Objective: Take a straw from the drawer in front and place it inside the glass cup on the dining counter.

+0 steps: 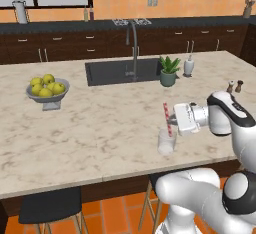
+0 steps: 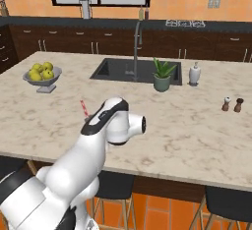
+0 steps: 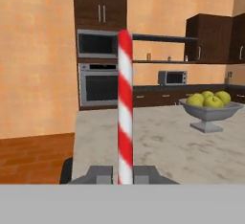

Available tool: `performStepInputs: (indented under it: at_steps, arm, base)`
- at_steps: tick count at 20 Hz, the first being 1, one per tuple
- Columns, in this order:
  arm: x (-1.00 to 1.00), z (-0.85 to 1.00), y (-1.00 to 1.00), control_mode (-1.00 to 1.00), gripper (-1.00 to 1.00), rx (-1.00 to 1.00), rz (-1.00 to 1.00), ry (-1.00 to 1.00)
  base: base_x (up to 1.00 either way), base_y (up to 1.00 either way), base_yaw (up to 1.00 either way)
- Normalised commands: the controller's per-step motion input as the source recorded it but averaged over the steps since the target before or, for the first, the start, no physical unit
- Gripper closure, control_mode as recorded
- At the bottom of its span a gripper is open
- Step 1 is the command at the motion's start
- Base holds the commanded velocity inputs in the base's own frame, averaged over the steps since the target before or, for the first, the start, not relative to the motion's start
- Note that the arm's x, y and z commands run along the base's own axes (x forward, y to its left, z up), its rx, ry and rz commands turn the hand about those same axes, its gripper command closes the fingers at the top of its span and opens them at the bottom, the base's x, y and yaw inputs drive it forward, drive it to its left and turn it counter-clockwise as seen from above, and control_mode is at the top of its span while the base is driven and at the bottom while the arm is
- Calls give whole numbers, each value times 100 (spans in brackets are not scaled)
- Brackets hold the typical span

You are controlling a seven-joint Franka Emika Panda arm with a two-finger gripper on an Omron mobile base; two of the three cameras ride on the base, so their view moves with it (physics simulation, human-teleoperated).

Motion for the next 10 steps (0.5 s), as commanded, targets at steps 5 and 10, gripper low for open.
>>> performStepInputs:
  at_steps: [5,10]
  arm:
    - [17,-18,-1,-100,100,5,0,0]
    - [19,-19,-10,-100,100,1,0,0]
  base:
    - [0,0,0]
    - [0,0,0]
